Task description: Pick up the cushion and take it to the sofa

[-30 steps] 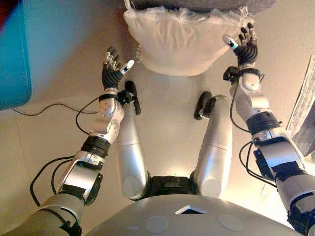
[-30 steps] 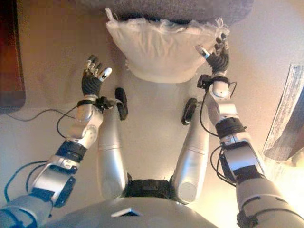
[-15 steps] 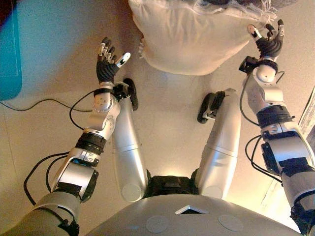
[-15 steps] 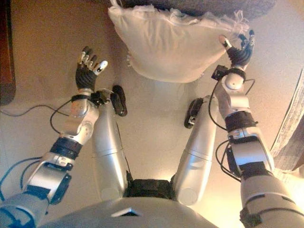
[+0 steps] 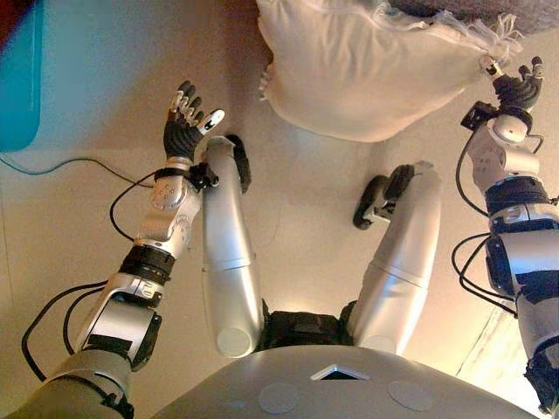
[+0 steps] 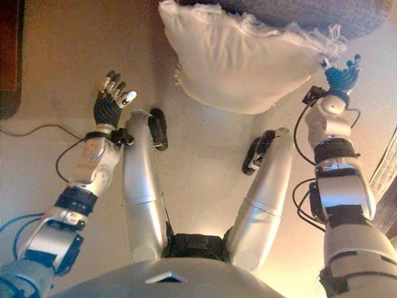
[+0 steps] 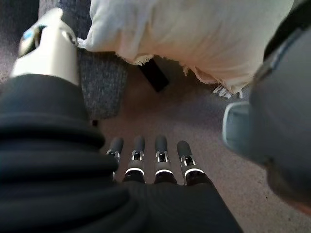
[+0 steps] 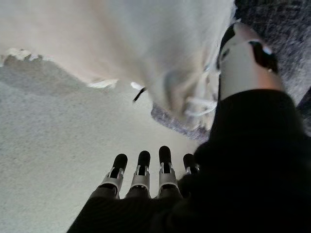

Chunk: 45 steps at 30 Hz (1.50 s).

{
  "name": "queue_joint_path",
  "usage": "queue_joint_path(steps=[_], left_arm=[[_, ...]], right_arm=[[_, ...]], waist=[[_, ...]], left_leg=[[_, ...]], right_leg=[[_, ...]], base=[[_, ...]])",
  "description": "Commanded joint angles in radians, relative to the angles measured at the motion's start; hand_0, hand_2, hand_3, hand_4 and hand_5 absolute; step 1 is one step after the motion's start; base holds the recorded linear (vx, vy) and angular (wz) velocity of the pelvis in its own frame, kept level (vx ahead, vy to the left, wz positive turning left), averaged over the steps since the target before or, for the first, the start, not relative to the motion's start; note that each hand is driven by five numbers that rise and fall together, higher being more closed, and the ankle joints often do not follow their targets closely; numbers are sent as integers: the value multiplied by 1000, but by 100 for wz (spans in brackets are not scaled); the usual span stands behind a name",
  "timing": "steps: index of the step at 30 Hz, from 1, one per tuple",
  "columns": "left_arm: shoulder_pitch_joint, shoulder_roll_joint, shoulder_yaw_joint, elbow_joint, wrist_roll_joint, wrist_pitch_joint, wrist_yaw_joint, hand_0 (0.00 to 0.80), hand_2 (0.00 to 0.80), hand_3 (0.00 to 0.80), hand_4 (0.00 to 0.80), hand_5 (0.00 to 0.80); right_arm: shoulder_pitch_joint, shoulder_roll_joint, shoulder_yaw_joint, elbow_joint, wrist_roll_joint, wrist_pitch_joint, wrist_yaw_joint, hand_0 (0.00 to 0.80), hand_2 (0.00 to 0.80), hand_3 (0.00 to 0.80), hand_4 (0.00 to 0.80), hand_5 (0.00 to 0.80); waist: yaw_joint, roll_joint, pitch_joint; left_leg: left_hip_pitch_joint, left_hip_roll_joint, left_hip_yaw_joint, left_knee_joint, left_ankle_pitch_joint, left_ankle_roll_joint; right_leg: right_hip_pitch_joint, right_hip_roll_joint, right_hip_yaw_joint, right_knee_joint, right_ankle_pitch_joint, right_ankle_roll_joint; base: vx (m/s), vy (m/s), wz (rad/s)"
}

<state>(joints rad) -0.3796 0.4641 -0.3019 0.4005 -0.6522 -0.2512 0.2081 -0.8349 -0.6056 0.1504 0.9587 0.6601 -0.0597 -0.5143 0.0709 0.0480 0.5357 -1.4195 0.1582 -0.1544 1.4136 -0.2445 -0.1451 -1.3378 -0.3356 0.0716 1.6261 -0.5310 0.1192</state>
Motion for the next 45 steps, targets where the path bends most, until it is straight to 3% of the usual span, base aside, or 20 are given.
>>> queue_joint_path(steps=[1, 9, 16, 24, 25, 26, 27, 35, 38, 45], left_arm=[[8, 8, -14, -81, -26, -53, -24, 0, 0, 0, 0, 0], [13, 24, -11, -130, -58, -44, -71, 0, 0, 0, 0, 0], [34, 37, 19, -181, -100, -24, -130, 0, 0, 0, 0, 0], [36, 35, 31, -226, -125, -12, -155, 0, 0, 0, 0, 0], [36, 34, 31, -229, -127, -12, -159, 0, 0, 0, 0, 0], [36, 35, 31, -232, -129, -11, -159, 0, 0, 0, 0, 0], [37, 35, 32, -237, -129, -10, -159, 0, 0, 0, 0, 0], [52, 41, 33, -253, -141, 0, -159, 0, 0, 0, 0, 0], [58, 41, 37, -248, -145, 10, -155, 0, 0, 0, 0, 0], [82, 18, 71, -209, -211, 1, -177, 0, 0, 0, 0, 0]], right_arm=[[-15, -55, -55, 52, -16, -9, -29, 0, 0, 0, 0, 0], [-13, -60, -8, 53, 51, 33, 214, 0, 0, 0, 0, 0], [-30, -58, 52, 97, 39, 122, 406, 0, 0, 0, 0, 0], [-66, -68, 141, 176, -94, 192, 482, 0, 0, 0, 0, 0], [-70, -72, 153, 179, -122, 191, 482, 75, 75, 75, 75, 75], [-74, -75, 164, 180, -128, 197, 475, 467, 467, 467, 467, 467], [-76, -78, 170, 181, -132, 210, 473, 800, 800, 800, 800, 800], [-70, -96, 167, 177, -159, 216, 396, 800, 800, 800, 800, 800], [-60, -95, 138, 163, -143, 182, 359, 800, 800, 800, 800, 800], [-27, -102, 77, -35, -147, 110, 290, 800, 800, 800, 800, 800]], waist=[[14, 51, -16], [22, 53, -16], [41, 61, -16], [57, 69, -16], [58, 70, -16], [59, 70, -16], [59, 69, -16], [57, 66, -16], [54, 62, -16], [41, 30, -40]], left_leg=[[23, 6, 93, 163, -195, 157], [-24, -2, 91, 213, -200, 153], [-54, -12, 88, 251, -208, 148], [-93, -30, 84, 296, -217, 145], [-97, -32, 84, 300, -219, 145], [-100, -32, 83, 304, -220, 144], [-103, -33, 83, 308, -221, 145], [-111, -32, 79, 343, -236, 149], [-85, -28, 79, 325, -237, 149], [70, 2, 87, 74, -181, 129]], right_leg=[[-9, 14, -32, -34, 109, -122], [-58, -1, -14, 26, 99, -120], [-92, -17, 0, 85, 81, -121], [-135, -26, 16, 141, 69, -120], [-140, -27, 18, 145, 68, -120], [-143, -28, 19, 148, 68, -121], [-146, -27, 20, 151, 67, -121], [-155, -24, 25, 174, 67, -121], [-131, -21, 19, 147, 73, -121], [44, 6, -33, -158, 155, -122]], base=[[22, -14, 9], [6, -14, 9], [8, -8, 11], [-3, -8, 10], [0, 0, 0], [0, 0, 0], [0, 0, 0], [1, 7, 2], [14, 34, 2], [-10, 45, -4]])
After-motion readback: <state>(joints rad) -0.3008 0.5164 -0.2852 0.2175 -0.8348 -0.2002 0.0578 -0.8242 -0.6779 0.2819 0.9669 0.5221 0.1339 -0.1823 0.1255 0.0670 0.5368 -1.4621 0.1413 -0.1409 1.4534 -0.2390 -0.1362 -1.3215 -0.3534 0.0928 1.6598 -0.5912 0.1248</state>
